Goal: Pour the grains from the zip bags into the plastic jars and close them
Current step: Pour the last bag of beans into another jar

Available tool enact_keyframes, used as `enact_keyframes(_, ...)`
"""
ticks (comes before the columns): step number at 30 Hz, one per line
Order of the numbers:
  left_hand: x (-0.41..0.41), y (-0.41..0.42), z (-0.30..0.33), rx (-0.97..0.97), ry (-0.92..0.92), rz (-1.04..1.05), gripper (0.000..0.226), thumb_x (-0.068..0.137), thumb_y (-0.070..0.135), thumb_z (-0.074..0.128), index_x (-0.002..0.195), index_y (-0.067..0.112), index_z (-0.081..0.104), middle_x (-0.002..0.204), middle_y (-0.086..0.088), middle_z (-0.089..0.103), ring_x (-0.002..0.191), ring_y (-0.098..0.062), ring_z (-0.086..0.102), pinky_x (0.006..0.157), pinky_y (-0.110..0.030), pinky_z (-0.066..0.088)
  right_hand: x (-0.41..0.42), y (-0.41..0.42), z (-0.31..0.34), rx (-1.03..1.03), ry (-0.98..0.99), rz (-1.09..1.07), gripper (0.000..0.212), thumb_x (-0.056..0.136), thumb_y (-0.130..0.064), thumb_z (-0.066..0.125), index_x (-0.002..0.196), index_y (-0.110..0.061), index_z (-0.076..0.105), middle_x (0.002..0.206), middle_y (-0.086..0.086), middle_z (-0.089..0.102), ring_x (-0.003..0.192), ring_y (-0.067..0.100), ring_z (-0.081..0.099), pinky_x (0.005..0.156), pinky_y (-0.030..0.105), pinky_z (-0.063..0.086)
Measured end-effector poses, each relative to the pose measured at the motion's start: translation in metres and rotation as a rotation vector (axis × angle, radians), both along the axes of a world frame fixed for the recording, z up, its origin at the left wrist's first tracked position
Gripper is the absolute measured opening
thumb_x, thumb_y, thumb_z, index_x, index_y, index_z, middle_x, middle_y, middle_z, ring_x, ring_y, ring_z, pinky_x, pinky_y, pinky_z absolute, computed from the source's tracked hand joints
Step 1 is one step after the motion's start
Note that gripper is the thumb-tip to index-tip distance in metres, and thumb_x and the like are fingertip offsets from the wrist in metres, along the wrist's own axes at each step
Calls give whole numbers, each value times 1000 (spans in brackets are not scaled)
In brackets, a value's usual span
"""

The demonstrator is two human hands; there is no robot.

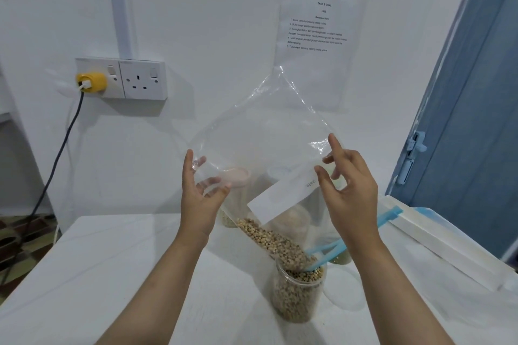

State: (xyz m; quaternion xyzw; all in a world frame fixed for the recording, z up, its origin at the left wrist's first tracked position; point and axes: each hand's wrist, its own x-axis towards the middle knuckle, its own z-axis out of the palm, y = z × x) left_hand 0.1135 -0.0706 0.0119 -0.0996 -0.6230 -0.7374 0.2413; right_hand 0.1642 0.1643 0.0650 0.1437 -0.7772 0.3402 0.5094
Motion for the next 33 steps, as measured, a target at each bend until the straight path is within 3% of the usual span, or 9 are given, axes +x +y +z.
enact_keyframes(4, -2, 0, -2, -26, -6, 20, 92, 87, -5, 67, 148, 45, 20, 144, 15, 40, 91, 1, 57, 79, -14, 51, 0, 1, 0, 16, 7, -6, 64, 91, -11, 68, 147, -24, 39, 103, -13, 53, 83, -6, 50, 76, 53, 55)
enact_keyframes(10, -4, -1, -1, -36, 2, 14, 92, 87, -6, 67, 151, 41, 20, 145, 13, 39, 92, -1, 57, 80, -15, 51, 0, 1, 0, 17, 26, -7, 64, 91, -9, 68, 147, -21, 40, 102, -11, 54, 81, -6, 49, 77, 50, 54)
enact_keyframes(16, -5, 0, 2, -36, 16, 15, 93, 87, -8, 66, 150, 42, 20, 144, 13, 39, 90, 1, 56, 79, -13, 50, 1, 3, 4, 26, 30, -16, 62, 90, -7, 69, 146, -15, 45, 101, -9, 55, 81, -6, 49, 80, 33, 53)
enact_keyframes(19, -5, 0, 3, -42, 17, 16, 94, 87, -8, 67, 150, 42, 20, 144, 13, 39, 89, 2, 56, 80, -14, 50, 2, 3, 5, 44, 53, -27, 62, 89, -3, 70, 145, -12, 46, 99, -7, 55, 84, -9, 49, 81, 12, 46)
enact_keyframes(24, -4, -1, 4, -48, 32, 16, 94, 86, -8, 67, 148, 45, 20, 144, 13, 39, 88, 2, 56, 79, -13, 50, 5, 3, 5, 32, 44, -30, 62, 90, -7, 69, 146, -16, 44, 100, -10, 55, 81, -5, 49, 79, 42, 54)
enact_keyframes(33, -2, -2, 5, -47, 36, 15, 92, 87, -8, 67, 146, 44, 21, 143, 12, 39, 86, 4, 57, 80, -14, 50, 6, 0, 5, 6, 29, -19, 63, 91, -10, 69, 147, -21, 42, 100, -12, 54, 82, -2, 50, 81, 49, 55)
